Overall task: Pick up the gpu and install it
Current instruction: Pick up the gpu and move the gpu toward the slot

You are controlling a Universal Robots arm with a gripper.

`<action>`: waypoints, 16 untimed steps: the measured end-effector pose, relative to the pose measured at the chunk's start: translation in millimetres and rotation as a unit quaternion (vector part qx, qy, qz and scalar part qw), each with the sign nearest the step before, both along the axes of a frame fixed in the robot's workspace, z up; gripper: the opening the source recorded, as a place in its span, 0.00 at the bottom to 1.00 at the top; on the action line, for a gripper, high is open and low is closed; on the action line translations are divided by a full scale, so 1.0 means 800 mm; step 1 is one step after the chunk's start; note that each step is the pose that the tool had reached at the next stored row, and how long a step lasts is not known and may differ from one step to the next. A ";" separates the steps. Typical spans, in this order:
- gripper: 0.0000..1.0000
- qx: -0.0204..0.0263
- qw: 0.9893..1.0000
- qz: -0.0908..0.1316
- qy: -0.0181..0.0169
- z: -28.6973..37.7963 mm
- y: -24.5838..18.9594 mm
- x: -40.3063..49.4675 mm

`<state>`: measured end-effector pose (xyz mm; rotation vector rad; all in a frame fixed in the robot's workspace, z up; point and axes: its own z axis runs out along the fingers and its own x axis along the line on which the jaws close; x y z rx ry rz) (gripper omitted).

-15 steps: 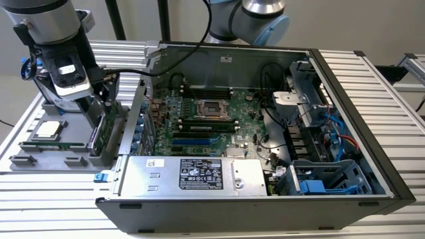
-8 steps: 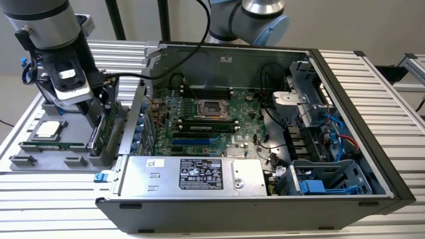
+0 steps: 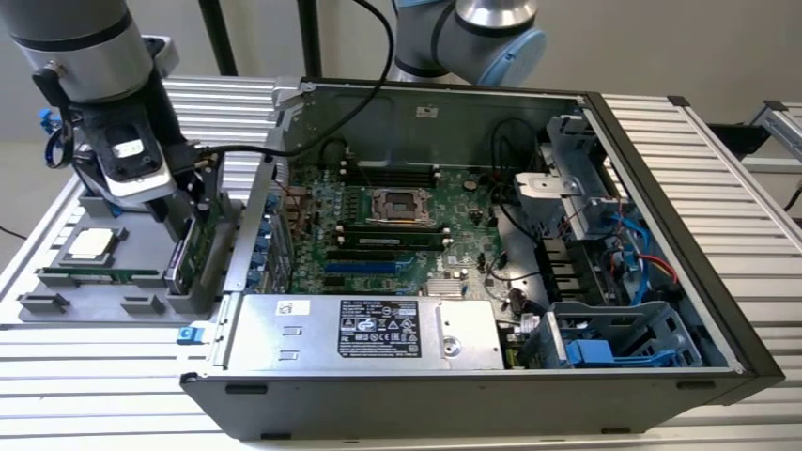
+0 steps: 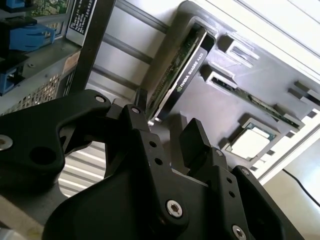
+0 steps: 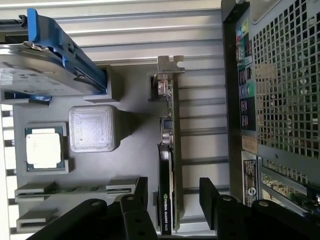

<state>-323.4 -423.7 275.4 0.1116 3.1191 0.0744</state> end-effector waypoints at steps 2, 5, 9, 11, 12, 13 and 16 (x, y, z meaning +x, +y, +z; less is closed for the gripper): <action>1.00 0.000 1.000 0.000 0.000 -0.0022 0.0000 0.000; 1.00 0.000 1.000 0.000 0.000 -0.0055 0.0000 -0.001; 1.00 0.000 1.000 0.000 0.000 -0.0085 0.0000 -0.002; 1.00 0.000 1.000 0.000 0.000 -0.0089 0.0000 -0.002; 1.00 0.000 1.000 0.000 0.000 -0.0091 0.0000 -0.002; 1.00 0.000 1.000 0.000 0.000 -0.0092 0.0000 -0.002; 1.00 0.000 1.000 0.000 0.000 -0.0094 0.0000 -0.002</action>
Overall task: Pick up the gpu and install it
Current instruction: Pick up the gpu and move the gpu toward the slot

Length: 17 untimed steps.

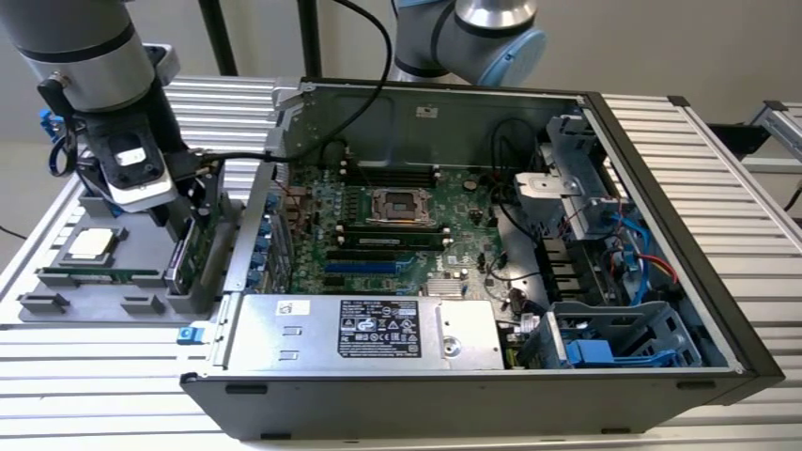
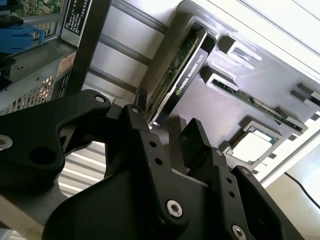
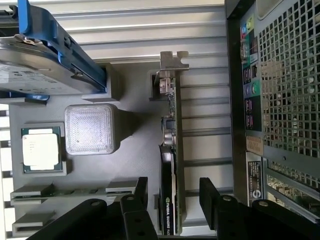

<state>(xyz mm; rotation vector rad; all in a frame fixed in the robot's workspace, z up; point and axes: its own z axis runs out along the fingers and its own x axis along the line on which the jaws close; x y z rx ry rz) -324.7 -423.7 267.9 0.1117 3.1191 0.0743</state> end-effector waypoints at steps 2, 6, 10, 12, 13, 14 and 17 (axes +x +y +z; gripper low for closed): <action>1.00 0.000 1.000 0.000 0.000 -0.0004 0.0000 0.000; 1.00 0.000 1.000 0.000 0.000 -0.0006 0.0000 -0.001; 1.00 0.000 1.000 0.000 0.000 -0.0033 -0.0001 -0.003; 1.00 0.000 1.000 0.000 0.000 -0.0055 -0.0001 -0.003; 1.00 0.000 1.000 0.000 0.000 -0.0067 -0.0001 -0.003; 1.00 0.000 1.000 0.000 0.000 -0.0078 -0.0001 -0.003; 1.00 0.000 1.000 0.000 0.000 -0.0114 -0.0001 -0.004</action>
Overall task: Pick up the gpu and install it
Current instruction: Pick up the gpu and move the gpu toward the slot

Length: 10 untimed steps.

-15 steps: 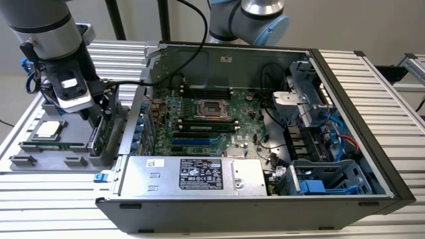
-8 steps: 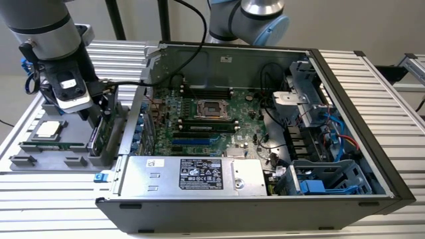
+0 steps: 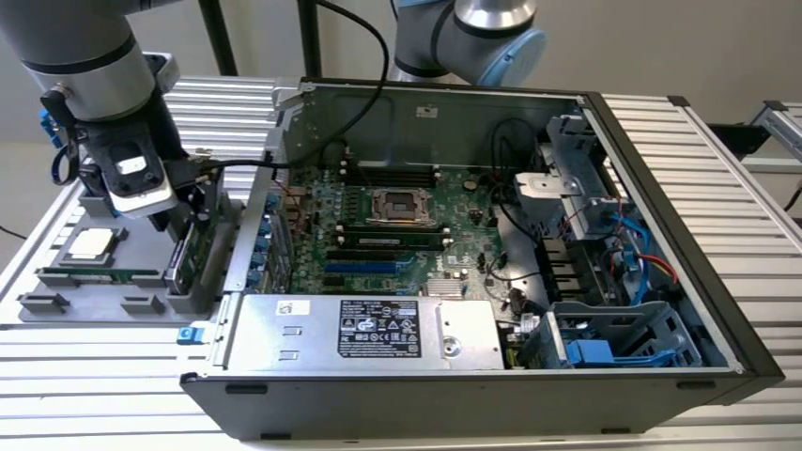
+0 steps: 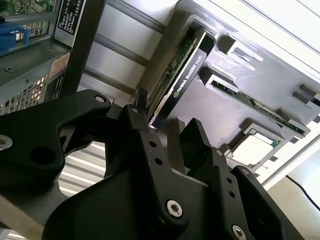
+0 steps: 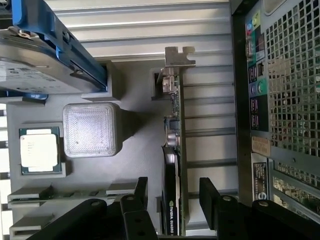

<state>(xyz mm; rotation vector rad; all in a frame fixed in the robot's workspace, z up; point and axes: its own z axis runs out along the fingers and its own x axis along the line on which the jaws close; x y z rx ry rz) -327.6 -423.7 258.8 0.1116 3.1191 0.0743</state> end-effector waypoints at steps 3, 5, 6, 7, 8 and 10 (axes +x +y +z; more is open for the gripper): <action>1.00 0.000 1.000 0.000 0.000 -0.0037 0.0000 0.000; 1.00 0.000 1.000 0.000 0.000 -0.0061 0.0000 0.000; 1.00 0.000 1.000 0.000 0.000 -0.0073 0.0000 0.000; 1.00 0.000 1.000 0.000 0.000 -0.0083 0.0000 0.000; 1.00 0.000 1.000 0.000 0.000 -0.0093 0.0000 0.000; 1.00 0.000 1.000 0.000 0.000 -0.0112 0.0000 0.000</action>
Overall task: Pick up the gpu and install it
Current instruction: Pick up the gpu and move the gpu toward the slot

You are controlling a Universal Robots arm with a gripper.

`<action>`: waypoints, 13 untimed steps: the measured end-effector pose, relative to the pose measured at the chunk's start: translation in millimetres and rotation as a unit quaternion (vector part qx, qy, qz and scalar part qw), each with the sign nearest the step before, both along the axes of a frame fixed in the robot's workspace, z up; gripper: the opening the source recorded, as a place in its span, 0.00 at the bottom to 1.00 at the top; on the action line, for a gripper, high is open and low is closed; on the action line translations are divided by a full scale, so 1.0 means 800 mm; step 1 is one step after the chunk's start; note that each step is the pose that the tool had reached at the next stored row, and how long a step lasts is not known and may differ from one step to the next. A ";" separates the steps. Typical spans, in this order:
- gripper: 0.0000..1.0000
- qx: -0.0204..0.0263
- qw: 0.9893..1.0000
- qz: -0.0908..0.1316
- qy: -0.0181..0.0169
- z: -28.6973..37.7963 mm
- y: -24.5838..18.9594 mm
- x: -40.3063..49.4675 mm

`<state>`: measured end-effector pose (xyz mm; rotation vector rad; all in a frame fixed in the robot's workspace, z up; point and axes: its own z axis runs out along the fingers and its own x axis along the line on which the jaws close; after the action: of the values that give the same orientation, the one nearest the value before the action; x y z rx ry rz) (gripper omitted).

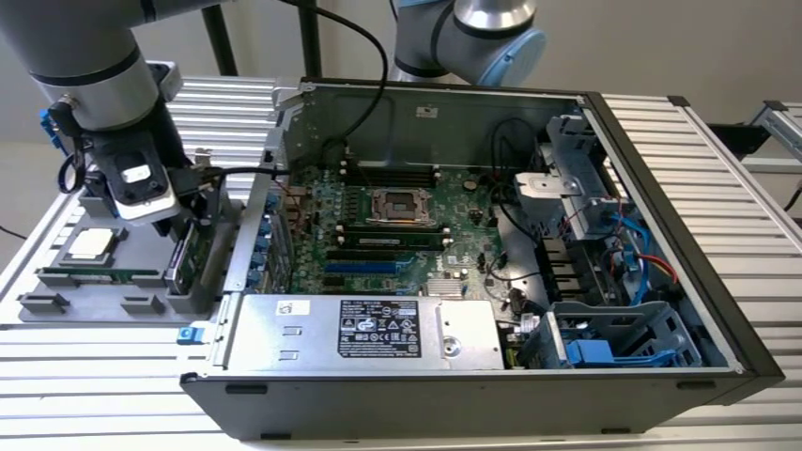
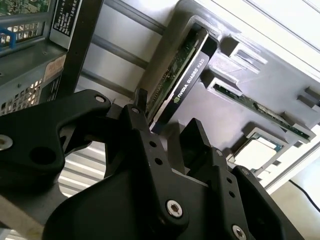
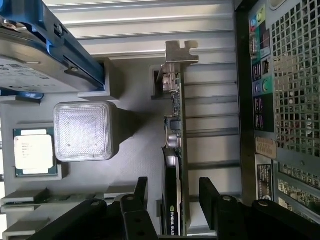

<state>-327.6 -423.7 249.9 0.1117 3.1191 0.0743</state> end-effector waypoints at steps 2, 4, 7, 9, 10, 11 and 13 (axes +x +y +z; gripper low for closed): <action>1.00 0.000 1.000 0.000 0.000 -0.0018 0.0000 0.000; 1.00 0.000 1.000 0.000 0.000 -0.0036 -0.0001 0.000; 1.00 0.000 1.000 0.000 0.000 -0.0059 -0.0003 0.000; 1.00 0.000 1.000 0.000 0.000 -0.0076 -0.0004 0.000; 1.00 0.000 1.000 0.000 0.000 -0.0086 -0.0005 0.000; 1.00 0.000 1.000 0.000 0.000 -0.0094 -0.0005 0.000; 1.00 0.000 1.000 0.000 0.000 -0.0112 -0.0006 0.000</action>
<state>-327.6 -424.2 240.9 0.1116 3.1191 0.0742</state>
